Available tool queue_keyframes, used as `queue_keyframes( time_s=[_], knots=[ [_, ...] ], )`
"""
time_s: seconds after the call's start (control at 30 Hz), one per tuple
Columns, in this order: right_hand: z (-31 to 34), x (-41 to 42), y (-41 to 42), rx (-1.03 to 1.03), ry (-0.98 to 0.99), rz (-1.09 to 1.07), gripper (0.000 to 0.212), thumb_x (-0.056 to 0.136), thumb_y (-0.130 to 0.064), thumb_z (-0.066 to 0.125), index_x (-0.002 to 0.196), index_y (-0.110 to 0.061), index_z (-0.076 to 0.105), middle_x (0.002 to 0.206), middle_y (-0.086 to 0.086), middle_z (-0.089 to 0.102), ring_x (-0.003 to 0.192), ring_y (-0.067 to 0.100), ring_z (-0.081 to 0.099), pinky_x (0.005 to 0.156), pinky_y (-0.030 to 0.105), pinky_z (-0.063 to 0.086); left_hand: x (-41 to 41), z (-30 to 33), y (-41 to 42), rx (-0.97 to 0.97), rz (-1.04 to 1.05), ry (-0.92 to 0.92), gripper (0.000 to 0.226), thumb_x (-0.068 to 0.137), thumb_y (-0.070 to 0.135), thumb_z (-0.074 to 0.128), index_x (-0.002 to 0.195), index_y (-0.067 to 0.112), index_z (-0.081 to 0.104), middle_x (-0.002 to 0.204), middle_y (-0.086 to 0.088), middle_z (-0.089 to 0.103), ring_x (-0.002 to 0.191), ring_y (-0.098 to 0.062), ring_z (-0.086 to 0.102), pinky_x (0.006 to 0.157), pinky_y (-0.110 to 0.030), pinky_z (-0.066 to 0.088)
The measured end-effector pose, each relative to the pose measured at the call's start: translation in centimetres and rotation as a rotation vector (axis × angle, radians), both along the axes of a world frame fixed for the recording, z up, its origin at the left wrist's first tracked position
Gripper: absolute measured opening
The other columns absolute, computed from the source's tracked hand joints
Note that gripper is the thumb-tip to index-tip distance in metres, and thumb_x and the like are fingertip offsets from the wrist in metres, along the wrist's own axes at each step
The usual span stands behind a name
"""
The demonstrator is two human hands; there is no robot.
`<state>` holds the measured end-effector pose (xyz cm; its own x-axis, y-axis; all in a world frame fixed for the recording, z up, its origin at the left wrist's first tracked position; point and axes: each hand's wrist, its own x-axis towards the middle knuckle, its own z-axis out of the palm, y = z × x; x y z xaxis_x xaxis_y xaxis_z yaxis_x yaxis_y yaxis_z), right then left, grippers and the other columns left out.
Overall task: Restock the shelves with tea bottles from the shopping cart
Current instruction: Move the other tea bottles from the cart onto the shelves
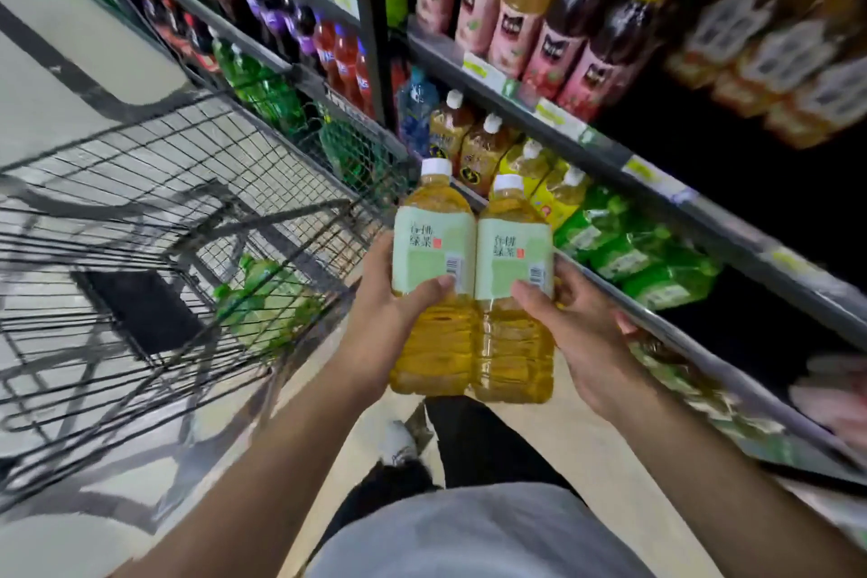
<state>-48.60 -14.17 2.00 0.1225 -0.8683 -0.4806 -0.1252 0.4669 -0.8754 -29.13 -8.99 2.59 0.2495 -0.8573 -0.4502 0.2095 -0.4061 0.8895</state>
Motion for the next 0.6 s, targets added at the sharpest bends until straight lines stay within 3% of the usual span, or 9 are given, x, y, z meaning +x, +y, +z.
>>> queue_keyframes(
  time_s=[0.13,0.2,0.27,0.37,0.5,0.6],
  knots=[
    [0.3,-5.1,5.4,0.038,0.077,-0.122,0.052,0.075,-0.035,0.082,0.122,-0.029,0.062,0.101,-0.010,0.077,0.097,0.013,0.074,0.088,0.041,0.059,-4.6,-1.3,2.5,0.015,-0.132,0.064,0.076,0.067,0.036,0.079,0.136,0.029,0.047,0.125,-0.004,0.069,0.112,-0.027,0.069,0.096,-0.058,0.055],
    [0.8,-7.9,7.7,0.043,0.091,-0.210,0.065,0.065,-0.043,0.080,0.125,-0.027,0.061,0.108,-0.004,0.076,0.101,0.016,0.073,0.091,0.044,0.059,-7.5,-1.3,3.4,0.018,-0.208,0.100,0.079,0.068,0.034,0.079,0.138,0.026,0.043,0.126,-0.005,0.068,0.111,-0.025,0.070,0.096,-0.055,0.056],
    [1.2,-10.6,9.5,0.040,0.101,-0.278,0.069,0.063,-0.043,0.081,0.127,-0.026,0.060,0.112,0.000,0.074,0.104,0.020,0.072,0.092,0.046,0.059,-10.2,-1.1,4.1,0.003,-0.282,0.111,0.081,0.069,0.033,0.079,0.140,0.025,0.040,0.127,-0.004,0.068,0.110,-0.019,0.070,0.095,-0.047,0.058],
    [1.1,-14.1,11.1,0.042,0.057,-0.357,0.066,0.067,-0.042,0.092,0.124,-0.027,0.061,0.117,0.001,0.074,0.109,0.024,0.071,0.097,0.054,0.055,-13.8,-0.5,4.1,-0.023,-0.344,0.103,0.084,0.067,0.028,0.077,0.141,0.023,0.038,0.123,0.001,0.069,0.103,-0.006,0.070,0.080,-0.023,0.058],
    [1.2,-18.7,11.7,0.003,0.001,-0.418,0.076,0.059,-0.046,0.086,0.128,-0.028,0.060,0.118,0.002,0.073,0.108,0.023,0.072,0.096,0.053,0.056,-18.7,0.3,3.0,-0.066,-0.382,0.089,0.081,0.065,0.021,0.076,0.138,0.022,0.042,0.118,0.003,0.070,0.098,-0.002,0.071,0.073,-0.017,0.054],
    [1.8,-23.3,12.2,-0.033,-0.038,-0.432,0.081,0.060,-0.048,0.082,0.132,-0.023,0.057,0.117,0.003,0.074,0.104,0.021,0.074,0.089,0.045,0.059,-23.4,0.9,2.2,-0.100,-0.425,0.088,0.081,0.067,0.020,0.077,0.139,0.020,0.042,0.114,0.004,0.074,0.104,-0.009,0.071,0.080,-0.024,0.057]
  ],
)
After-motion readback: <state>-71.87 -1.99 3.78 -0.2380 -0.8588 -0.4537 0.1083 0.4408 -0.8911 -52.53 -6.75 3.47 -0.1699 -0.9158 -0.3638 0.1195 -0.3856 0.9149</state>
